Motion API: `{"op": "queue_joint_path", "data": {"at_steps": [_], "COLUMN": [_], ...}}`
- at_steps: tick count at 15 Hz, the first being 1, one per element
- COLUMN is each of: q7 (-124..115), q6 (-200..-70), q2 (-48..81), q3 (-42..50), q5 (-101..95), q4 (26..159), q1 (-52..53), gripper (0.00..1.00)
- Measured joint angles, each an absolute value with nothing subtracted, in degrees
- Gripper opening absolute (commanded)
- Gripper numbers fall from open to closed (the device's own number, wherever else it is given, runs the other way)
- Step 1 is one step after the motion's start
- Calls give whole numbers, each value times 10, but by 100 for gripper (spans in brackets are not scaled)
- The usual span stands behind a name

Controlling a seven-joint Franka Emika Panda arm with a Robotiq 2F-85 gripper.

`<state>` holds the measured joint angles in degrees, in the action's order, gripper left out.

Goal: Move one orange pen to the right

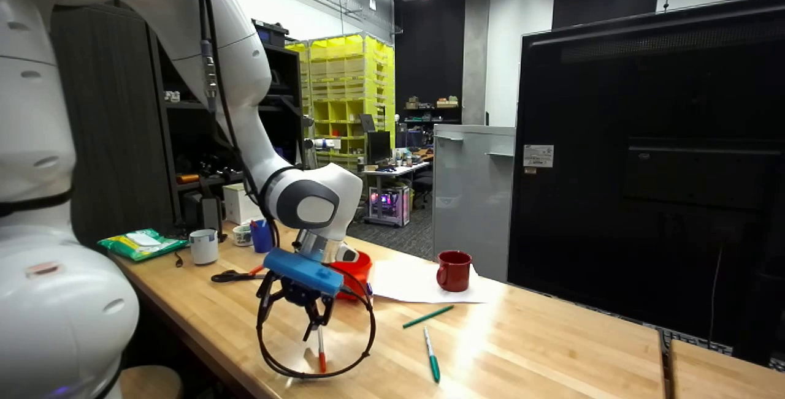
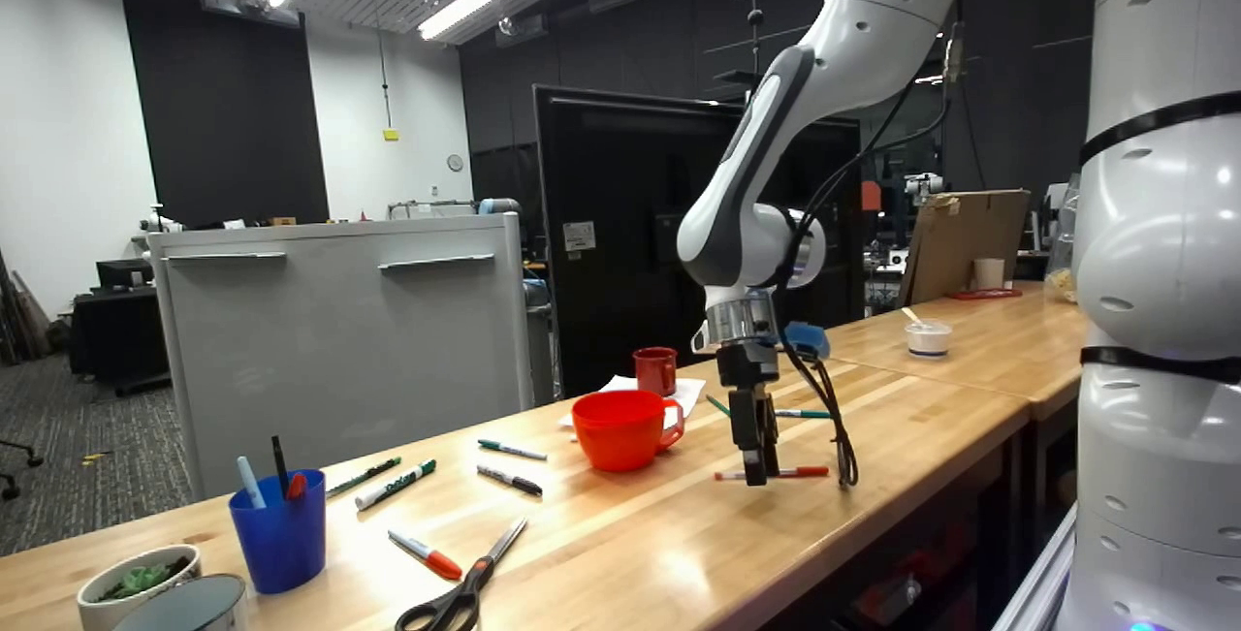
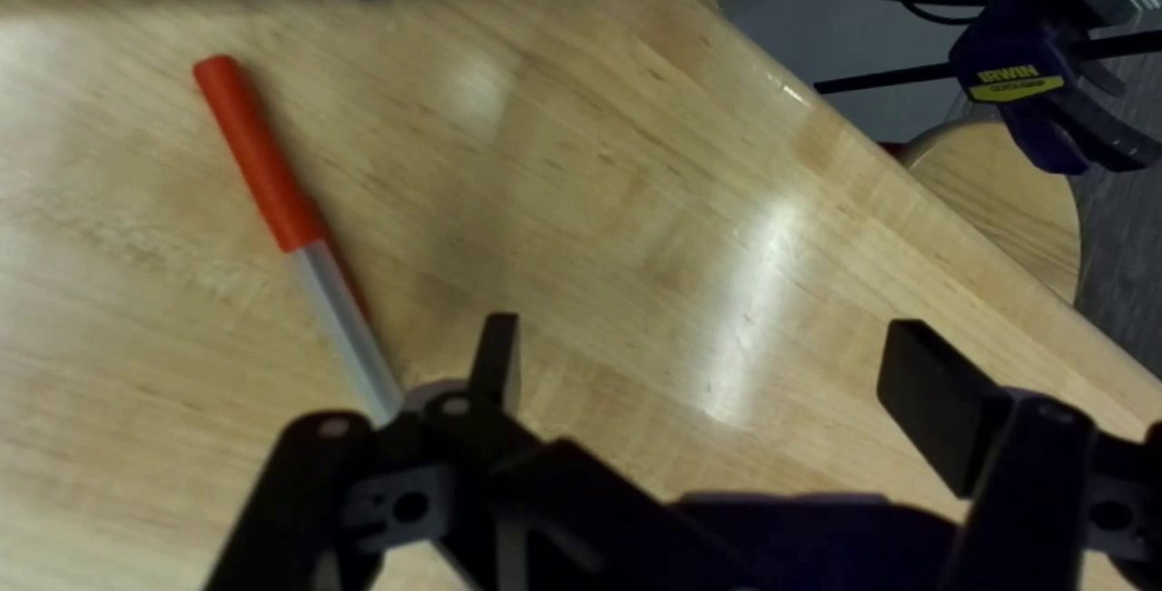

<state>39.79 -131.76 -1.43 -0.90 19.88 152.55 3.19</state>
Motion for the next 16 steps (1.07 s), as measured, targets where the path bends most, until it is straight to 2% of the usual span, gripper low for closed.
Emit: {"op": "queue_joint_path", "data": {"at_steps": [2,8,11,16], "q7": [404,422,432,436], "q6": [-1320,-1342,-1368,-1410], "q2": [-8,6,9,17], "q3": [-10,-13,-17,-24], "q5": [208,214,214,204], "q4": [1525,1521,1522,1520], "q1": [34,34,34,34], "gripper": [68,19,0,0]}}
